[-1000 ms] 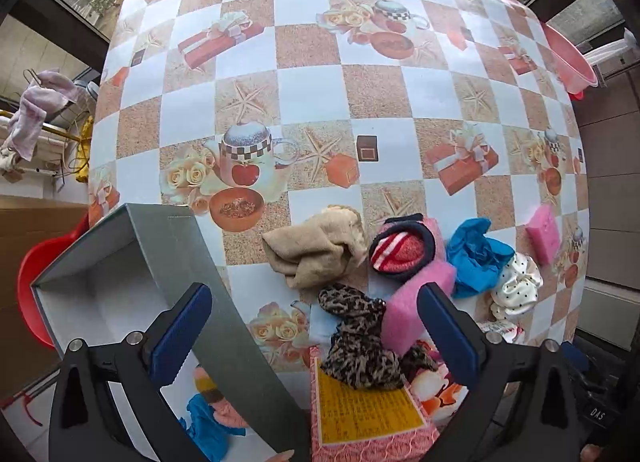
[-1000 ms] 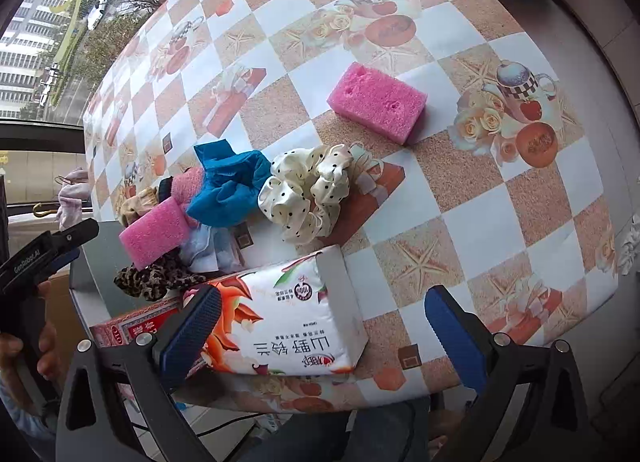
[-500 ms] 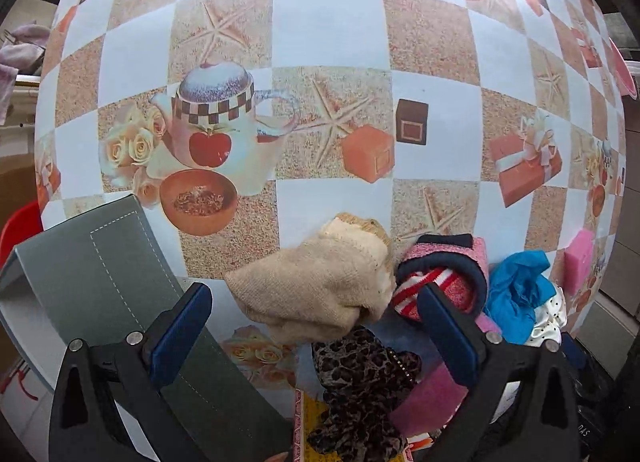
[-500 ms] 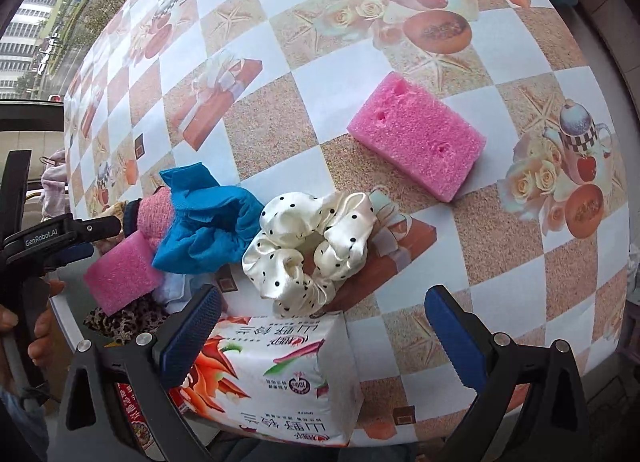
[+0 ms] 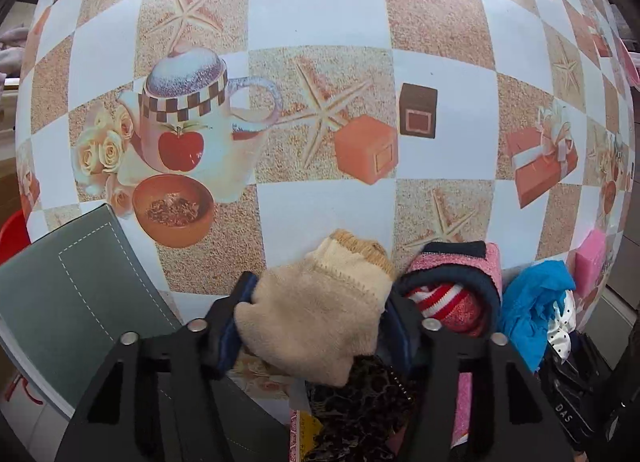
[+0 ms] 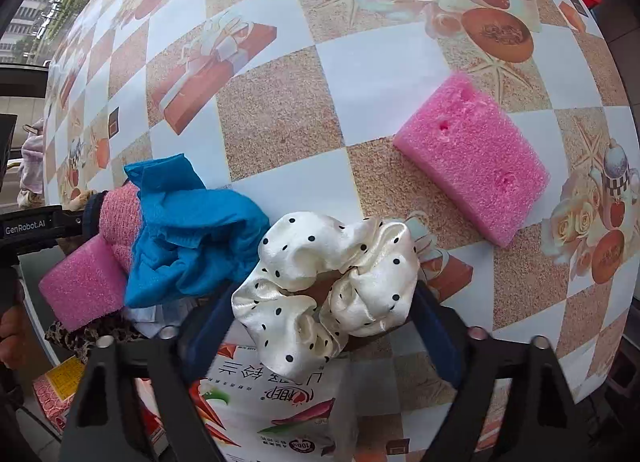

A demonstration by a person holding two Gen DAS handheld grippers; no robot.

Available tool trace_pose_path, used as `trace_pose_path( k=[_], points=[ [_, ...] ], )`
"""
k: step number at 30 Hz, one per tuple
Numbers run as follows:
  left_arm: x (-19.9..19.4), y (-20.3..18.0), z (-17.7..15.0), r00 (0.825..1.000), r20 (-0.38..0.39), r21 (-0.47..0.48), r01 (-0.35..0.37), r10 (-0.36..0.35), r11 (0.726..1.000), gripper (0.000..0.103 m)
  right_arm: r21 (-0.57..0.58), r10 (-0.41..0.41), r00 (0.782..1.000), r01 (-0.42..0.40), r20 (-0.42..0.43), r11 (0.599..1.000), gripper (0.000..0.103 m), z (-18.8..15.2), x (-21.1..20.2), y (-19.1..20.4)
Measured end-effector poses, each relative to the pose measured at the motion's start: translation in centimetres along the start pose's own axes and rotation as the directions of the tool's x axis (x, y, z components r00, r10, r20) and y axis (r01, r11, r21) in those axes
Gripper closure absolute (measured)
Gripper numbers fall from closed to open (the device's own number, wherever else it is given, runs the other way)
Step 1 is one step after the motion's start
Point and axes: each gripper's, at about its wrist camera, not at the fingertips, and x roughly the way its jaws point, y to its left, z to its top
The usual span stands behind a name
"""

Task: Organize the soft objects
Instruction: 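Grasp the beige knit sock with the left tool while the right tool grasps the polka-dot scrunchie, then carry the sock in the left tool while the right tool carries the scrunchie over the white box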

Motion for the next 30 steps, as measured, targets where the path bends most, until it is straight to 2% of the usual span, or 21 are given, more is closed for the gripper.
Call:
trace_pose_path(
  k=[1,2,4,10,18,23,27,30],
  points=[
    [0.0,0.0,-0.2,1.0,0.006,0.001,-0.001,0.001,1.0,0.057,0.001,-0.003,1.0,0.003,-0.005,1.0,0.041,0.0,0.2,0.2],
    [-0.1,0.1,-0.2,1.0,0.015,0.002,0.004,-0.004,1.0,0.068,0.001,-0.012,1.0,0.012,0.0,1.0,0.049,-0.1,0.1,0.1],
    [-0.6,0.4,-0.5,0.999,0.03,-0.001,0.021,-0.021,1.0,0.074,0.003,-0.001,1.0,0.001,0.014,1.0,0.062,-0.2,0.0,0.3],
    [-3.3,0.8,-1.1,0.991,0.133,0.005,-0.001,0.001,1.0,0.075,0.026,0.03,0.998,-0.031,0.046,0.999,0.065,-0.7,-1.3,-0.6],
    [-7.3,0.1,-3.1,0.969,0.247,0.055,0.006,-0.019,0.998,0.075,0.059,0.082,0.992,-0.088,0.098,0.994,0.065,-2.2,-4.5,-1.6],
    [-9.7,-0.5,-5.0,0.955,0.294,0.081,0.02,-0.043,0.997,0.075,0.043,0.097,0.987,-0.104,0.126,0.994,0.065,-2.9,-6.5,-1.8],
    [-11.7,0.5,-6.1,0.942,0.325,0.113,0.045,-0.08,0.993,0.075,0.044,0.099,0.984,-0.106,0.145,0.993,0.065,-3.3,-7.2,-1.7],
    [-12.0,-1.4,-7.8,0.932,0.342,0.151,0.068,-0.116,0.986,0.075,0.05,0.093,0.983,-0.102,0.159,0.994,0.065,-4.1,-7.9,-2.2]
  ],
)
